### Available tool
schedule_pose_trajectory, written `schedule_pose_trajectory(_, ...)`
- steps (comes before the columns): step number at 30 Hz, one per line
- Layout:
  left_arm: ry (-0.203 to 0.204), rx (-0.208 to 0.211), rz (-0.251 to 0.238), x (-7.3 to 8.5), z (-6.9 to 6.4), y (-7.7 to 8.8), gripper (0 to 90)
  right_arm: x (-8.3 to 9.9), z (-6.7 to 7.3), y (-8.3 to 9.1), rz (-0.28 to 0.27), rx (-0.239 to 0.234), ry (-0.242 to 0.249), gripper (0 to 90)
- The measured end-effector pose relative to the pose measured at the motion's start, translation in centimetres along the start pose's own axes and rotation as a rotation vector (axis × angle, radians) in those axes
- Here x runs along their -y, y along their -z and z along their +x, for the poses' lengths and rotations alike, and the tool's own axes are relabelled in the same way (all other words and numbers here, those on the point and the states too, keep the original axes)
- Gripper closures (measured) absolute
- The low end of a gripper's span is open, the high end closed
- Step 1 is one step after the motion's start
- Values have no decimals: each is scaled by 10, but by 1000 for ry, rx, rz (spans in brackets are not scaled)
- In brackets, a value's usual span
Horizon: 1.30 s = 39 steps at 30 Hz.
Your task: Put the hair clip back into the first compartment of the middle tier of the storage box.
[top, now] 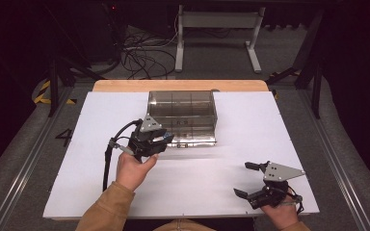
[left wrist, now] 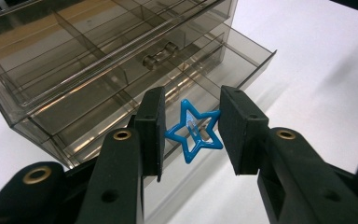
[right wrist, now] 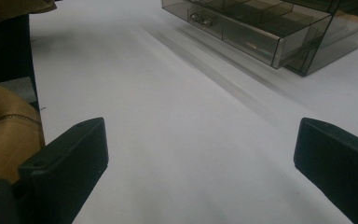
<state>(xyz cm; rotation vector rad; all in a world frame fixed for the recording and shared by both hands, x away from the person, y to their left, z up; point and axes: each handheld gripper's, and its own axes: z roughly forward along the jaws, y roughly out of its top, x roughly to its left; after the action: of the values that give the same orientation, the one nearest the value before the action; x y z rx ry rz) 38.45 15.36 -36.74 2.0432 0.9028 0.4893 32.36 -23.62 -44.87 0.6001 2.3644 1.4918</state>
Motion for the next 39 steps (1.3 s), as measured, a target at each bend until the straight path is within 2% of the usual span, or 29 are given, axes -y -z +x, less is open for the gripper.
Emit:
schedule_pose_trajectory(11,5,-5,0,-1,4,-2,627,0,0,-1,0,-3,-1,35)
schedule_pose_trajectory(17,8,-28,2,-3,6,-4,627,0,0,-1,-1,-3,-1,34)
schedule_pose_trajectory(27,38,-47,26,1,19,-13,627,0,0,-1,-1,-3,-2,34)
schedule_pose_trajectory(39,49,-59,33,5,33,-25,627,0,0,-1,4,-4,0,35)
